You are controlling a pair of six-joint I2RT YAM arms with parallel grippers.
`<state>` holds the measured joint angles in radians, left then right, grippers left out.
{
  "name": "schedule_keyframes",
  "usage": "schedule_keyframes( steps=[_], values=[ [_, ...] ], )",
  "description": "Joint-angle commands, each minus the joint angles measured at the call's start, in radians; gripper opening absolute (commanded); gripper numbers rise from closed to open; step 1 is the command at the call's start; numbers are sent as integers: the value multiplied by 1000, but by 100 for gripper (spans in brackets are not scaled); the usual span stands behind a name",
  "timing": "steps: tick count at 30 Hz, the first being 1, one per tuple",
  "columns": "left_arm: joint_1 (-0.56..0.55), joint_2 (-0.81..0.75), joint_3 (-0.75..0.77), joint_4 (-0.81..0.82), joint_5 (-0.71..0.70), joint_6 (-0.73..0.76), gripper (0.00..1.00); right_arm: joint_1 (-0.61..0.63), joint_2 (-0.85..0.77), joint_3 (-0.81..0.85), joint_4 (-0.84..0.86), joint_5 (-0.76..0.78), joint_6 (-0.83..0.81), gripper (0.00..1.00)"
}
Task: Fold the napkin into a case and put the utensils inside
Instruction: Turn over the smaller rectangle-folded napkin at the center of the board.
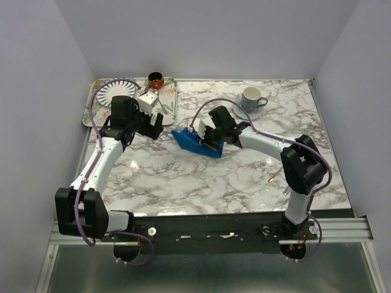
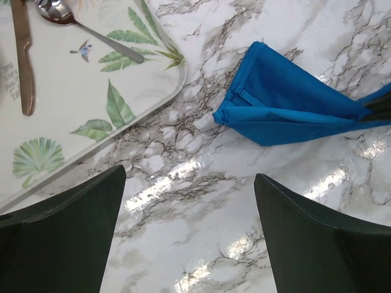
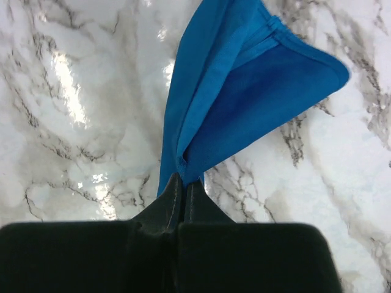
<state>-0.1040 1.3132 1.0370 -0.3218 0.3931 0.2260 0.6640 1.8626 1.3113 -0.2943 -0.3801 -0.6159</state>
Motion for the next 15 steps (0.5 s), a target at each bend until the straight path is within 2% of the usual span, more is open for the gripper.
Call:
schedule_keyframes(
  steps=[1,5,9,15],
  values=[
    [18,-37,-28,-6,-79,-86,99,88,-86,-168,275,173,-178,0],
    [38,-51,-54,-28,-80,-119,99,166,-160,-319,434,253,-274,1],
    [55,-32,-37,-80,-19,-146,99,239,-238,-512,642,316,-427,0],
    [70,-26,-37,-112,59,-125,99,354,-214,-711,924,438,-597,0]
  ],
)
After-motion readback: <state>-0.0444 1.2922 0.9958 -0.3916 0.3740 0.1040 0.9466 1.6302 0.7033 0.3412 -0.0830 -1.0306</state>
